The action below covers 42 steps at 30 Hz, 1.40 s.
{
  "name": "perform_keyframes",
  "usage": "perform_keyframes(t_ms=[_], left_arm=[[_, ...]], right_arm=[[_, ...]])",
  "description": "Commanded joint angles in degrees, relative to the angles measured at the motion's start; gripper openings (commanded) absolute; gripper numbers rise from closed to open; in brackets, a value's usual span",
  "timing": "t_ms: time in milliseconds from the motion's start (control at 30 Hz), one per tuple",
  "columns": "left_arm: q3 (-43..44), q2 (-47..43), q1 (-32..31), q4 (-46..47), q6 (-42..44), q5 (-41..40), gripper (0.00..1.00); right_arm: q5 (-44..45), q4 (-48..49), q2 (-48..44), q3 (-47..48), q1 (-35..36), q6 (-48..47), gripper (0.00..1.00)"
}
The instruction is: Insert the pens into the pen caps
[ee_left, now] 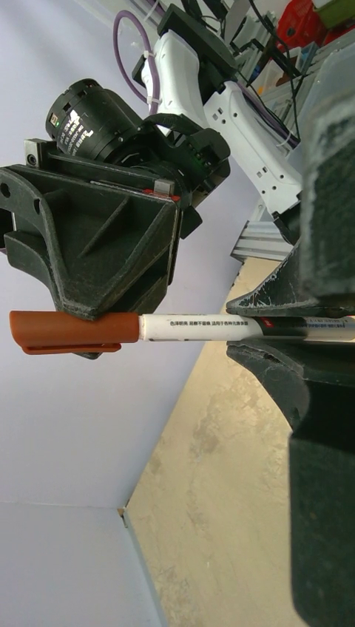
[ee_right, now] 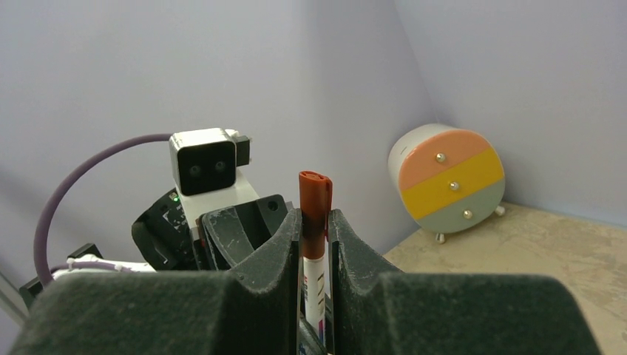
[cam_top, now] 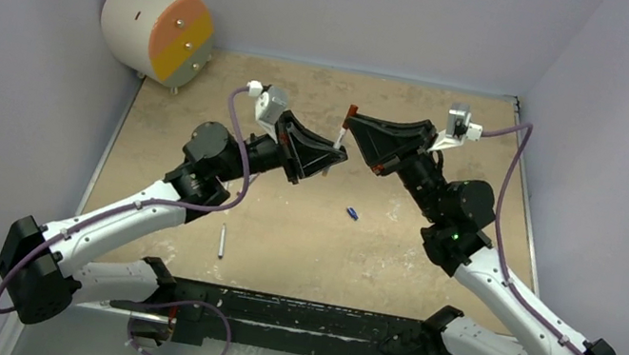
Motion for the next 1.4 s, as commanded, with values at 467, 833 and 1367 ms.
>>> perform_keyframes(t_ms=[467, 833, 1367], left_arm=[[7.9, 1.5, 0.1, -6.3, 11.3, 12.9, 0.00], [9.6, 3.3, 0.0, -8.6, 11.7, 17.3, 0.00], [10.1, 2.5, -0.1, -12.2, 13.8, 16.4, 0.00]], right_arm=[[0.8, -13.1, -5.4, 6.7, 0.2, -8.0, 0.09], [2.4, -15.9, -7.6, 6.8, 0.2, -10.8, 0.43], [2.0, -17.2, -6.6, 8.7, 0.2, -11.5, 0.39]])
